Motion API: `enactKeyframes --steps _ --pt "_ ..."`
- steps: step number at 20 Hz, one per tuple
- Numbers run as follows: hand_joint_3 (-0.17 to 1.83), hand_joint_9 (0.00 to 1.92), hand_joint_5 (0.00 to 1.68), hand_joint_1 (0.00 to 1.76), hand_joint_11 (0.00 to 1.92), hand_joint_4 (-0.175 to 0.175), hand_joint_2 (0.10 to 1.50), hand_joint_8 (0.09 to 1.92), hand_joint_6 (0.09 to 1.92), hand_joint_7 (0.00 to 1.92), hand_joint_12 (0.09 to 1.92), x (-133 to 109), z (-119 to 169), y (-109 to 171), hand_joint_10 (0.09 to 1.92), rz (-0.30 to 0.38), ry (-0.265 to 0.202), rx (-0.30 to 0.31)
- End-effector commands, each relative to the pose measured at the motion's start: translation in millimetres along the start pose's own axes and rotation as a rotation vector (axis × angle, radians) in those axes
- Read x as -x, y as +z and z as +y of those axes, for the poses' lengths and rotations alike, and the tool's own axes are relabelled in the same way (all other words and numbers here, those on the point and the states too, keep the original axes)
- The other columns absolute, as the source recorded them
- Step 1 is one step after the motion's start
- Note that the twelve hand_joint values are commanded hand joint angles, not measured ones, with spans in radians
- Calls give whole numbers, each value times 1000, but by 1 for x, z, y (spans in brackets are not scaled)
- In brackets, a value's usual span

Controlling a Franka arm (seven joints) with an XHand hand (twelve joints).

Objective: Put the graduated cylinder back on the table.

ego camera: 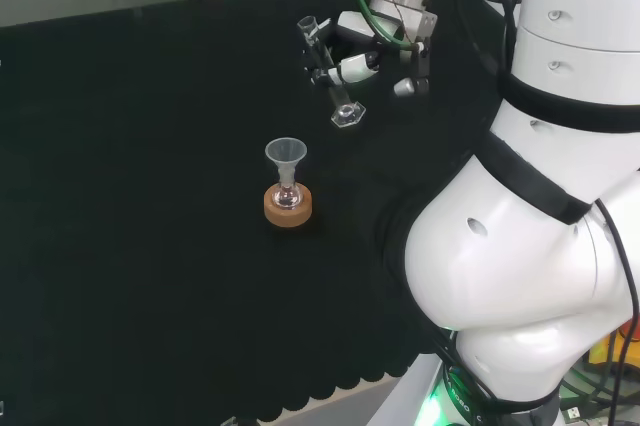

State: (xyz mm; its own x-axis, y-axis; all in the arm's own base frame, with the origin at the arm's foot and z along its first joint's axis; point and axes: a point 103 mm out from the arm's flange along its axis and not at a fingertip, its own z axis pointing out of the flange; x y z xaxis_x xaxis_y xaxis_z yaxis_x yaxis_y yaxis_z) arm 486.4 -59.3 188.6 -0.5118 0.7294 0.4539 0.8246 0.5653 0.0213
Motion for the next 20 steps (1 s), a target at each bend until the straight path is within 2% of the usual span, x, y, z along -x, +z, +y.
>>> enactKeyframes --steps 1,9,12,20 --pt "2 1448 972 1259 1267 -175 1112 999 1015 1002 726 1 4 2 87 -1 -8 9" --pt "2 1445 969 1258 1260 -175 1114 1005 1021 998 731 10 20 16 87 38 -20 96" --pt "2 1444 968 1258 1258 -175 1115 1006 1022 997 733 16 30 24 87 74 -22 132" --pt "2 1436 964 1257 1247 -175 1117 1013 1028 992 737 33 48 42 87 134 -13 169"
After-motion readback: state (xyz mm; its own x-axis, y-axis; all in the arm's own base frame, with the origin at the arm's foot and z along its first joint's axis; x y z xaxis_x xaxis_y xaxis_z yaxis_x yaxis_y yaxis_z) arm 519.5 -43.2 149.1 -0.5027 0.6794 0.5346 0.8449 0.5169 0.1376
